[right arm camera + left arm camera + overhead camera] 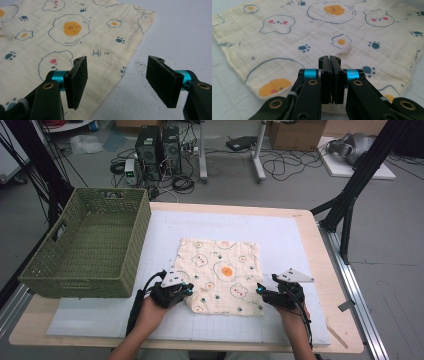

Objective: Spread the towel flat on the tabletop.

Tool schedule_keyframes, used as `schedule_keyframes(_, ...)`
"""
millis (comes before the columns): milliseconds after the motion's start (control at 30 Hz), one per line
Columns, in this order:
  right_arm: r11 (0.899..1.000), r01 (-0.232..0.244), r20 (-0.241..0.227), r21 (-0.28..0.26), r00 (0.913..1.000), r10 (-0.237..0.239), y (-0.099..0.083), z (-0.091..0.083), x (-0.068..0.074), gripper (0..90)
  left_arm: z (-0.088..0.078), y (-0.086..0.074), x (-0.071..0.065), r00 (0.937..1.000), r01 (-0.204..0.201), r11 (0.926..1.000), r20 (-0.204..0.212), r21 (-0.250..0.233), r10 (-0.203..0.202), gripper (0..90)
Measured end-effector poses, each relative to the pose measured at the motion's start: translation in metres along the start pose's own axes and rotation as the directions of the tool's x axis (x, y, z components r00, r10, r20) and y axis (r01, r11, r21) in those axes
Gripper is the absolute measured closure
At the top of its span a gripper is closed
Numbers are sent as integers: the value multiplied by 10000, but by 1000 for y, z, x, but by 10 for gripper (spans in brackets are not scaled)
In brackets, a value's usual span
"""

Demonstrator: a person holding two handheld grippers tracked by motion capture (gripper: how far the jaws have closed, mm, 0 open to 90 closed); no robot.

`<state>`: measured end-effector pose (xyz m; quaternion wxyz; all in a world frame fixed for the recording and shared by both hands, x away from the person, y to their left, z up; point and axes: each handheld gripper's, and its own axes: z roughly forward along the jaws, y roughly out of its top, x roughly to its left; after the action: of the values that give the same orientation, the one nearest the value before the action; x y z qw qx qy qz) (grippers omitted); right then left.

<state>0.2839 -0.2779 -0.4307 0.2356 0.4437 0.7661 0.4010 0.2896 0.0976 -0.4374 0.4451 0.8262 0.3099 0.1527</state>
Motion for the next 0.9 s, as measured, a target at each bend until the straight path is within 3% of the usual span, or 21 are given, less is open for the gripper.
schedule_keyframes(233,10000,53,-17,8,10000,-53,2,2,3,334,-10,2,2,9998,-93,10000,-178,29,93,885)
schedule_keyframes(367,10000,11,-15,16,10000,-11,0,1,1,335,-34,-10,6,9990,242,9997,-376,-46,-243,885)
schedule_keyframes(467,10000,-51,21,-4,10000,51,0,-1,0,338,-49,-18,8,9988,283,9996,-402,92,-279,881)
schedule_keyframes(500,10000,-74,28,-25,10000,74,0,-2,-1,338,-54,-20,9,9986,355,9993,-387,81,-351,865)
schedule_keyframes(633,9999,-17,-73,-140,10000,16,-3,-7,-1,342,-68,-24,13,9956,750,9970,-549,-215,-761,545)
schedule_keyframes(700,9996,182,-115,-215,9998,-184,-3,-10,2,362,-79,-25,21,9912,1000,9924,-794,-719,-1056,494)
schedule_keyframes(767,9995,191,-178,-241,9997,-195,-5,-13,3,385,-79,-24,24,9894,1149,9900,-797,-822,-1215,451)
schedule_keyframes(800,9997,127,-212,-218,9997,-132,-6,-14,4,399,-75,-24,28,9864,1357,9867,-815,-896,-1430,446)
schedule_keyframes(867,9998,74,-292,-197,9995,-80,-7,-16,4,418,-73,-23,30,9860,1404,9865,-781,-848,-1470,445)
schedule_keyframes(900,9999,56,-414,-109,9991,-60,-11,-17,5,473,-66,-22,32,9830,1609,9821,-731,-974,-1683,445)
